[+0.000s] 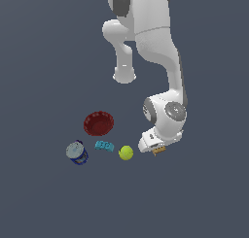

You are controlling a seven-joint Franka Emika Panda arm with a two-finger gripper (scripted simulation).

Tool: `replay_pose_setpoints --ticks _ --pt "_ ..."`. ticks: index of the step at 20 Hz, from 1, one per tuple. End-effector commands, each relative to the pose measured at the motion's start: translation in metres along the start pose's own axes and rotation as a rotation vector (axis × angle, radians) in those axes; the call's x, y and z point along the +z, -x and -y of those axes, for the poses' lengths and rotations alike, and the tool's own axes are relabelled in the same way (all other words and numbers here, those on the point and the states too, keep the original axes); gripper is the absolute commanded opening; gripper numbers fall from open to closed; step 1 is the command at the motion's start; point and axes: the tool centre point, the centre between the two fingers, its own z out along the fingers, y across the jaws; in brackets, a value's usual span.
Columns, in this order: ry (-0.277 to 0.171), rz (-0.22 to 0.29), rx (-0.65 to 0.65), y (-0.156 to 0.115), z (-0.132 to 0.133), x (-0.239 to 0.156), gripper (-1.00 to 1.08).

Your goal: Pick up a designated object from a clutter of objects.

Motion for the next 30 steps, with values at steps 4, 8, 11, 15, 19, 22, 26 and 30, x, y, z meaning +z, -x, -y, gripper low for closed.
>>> replay_pose_setpoints --ticks 4,8,11,15,19,22,26,30 --pt "0.0 0.0 0.0 0.0 0.0 0.001 -1.0" --pt "0.0 -0.001 0.0 -0.001 -0.001 -0.003 -1.0" --pt "0.0 -0.001 0.0 -0.001 -0.003 -0.011 -1.0" --pt "0.0 -0.001 0.0 -0.002 -0.007 -0.03 -1.0" --pt "0.0 -0.001 -0.001 -0.003 -0.014 -0.059 -1.0" --pt "0.0 -0.001 -0.001 -0.005 -0.02 -0.087 -1.0" --pt "0.0 -0.001 -0.001 -0.007 -0.03 -0.131 -1.0" --pt "-0.001 -0.001 -0.002 -0.01 -0.04 -0.179 -1.0"
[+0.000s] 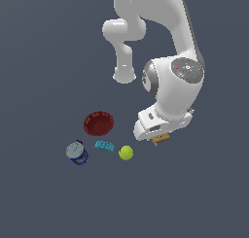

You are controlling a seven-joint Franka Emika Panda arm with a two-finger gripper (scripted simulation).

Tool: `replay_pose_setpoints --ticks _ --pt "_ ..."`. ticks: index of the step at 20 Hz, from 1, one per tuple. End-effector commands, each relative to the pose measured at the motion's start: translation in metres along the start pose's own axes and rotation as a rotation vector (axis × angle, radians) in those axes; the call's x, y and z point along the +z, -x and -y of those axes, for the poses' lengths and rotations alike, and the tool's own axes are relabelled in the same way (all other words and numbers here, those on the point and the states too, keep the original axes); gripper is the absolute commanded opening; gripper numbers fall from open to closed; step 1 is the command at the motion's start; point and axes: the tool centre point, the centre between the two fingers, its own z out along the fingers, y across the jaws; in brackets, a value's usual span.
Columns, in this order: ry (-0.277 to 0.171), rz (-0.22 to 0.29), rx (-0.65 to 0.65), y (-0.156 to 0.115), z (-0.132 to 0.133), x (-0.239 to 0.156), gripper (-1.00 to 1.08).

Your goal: Pick up a designated object from a clutter of objects.

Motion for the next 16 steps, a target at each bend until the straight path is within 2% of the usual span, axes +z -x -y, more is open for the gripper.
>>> replay_pose_setpoints --ticks 1,16 --pt "-0.001 0.0 -0.001 -0.002 -0.006 -0.03 -1.0" --pt "-0.001 0.0 0.0 -0.015 -0.042 -0.186 -1.0"
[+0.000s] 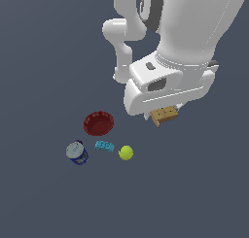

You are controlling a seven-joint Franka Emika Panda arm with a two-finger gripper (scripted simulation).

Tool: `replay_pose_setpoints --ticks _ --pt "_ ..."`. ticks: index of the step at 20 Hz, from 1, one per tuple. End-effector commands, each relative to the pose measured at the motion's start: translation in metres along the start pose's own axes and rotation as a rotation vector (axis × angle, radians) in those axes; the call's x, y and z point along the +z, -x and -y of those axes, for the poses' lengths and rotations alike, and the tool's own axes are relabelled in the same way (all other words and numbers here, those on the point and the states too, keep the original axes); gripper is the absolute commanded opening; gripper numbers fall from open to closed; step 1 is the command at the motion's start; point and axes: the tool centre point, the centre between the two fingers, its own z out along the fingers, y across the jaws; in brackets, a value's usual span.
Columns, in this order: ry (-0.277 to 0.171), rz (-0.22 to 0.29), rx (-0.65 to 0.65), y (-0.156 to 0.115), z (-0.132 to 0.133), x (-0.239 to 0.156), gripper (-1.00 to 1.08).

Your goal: Pick up a designated object from a clutter of objects.

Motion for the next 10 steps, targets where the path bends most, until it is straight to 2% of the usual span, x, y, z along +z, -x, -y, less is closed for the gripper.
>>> replay_pose_setpoints --ticks 1,10 --pt "0.0 0.001 0.0 -0.002 -0.005 -0.021 -1.0" --pt "0.001 0.001 0.001 -0.008 -0.016 -0.065 -1.0"
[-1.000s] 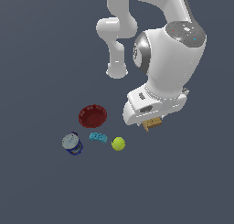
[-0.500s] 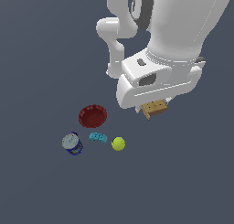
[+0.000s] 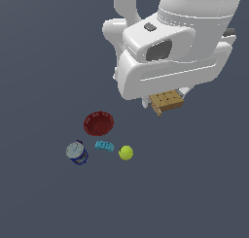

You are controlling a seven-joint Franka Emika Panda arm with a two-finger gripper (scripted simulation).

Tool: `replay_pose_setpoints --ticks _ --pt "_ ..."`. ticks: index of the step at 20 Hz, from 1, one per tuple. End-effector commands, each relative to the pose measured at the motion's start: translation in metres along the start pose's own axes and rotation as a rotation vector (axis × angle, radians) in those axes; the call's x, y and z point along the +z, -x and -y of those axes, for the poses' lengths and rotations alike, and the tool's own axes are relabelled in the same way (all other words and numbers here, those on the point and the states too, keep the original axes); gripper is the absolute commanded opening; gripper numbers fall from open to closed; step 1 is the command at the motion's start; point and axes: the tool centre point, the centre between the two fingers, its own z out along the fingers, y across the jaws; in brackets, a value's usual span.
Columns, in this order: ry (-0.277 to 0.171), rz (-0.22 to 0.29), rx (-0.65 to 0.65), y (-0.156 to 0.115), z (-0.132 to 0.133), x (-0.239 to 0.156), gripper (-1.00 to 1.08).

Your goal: Pick up a designated object from a clutter of objects.

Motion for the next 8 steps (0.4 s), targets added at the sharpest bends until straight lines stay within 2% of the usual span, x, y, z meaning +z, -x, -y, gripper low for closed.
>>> replay_pose_setpoints --ticks 1,8 --pt "0.0 0.0 0.0 -0.0013 -0.0019 -0.0082 -1.0" --pt "0.0 0.0 0.0 -0.0028 -0.0038 -0.0161 -1.0"
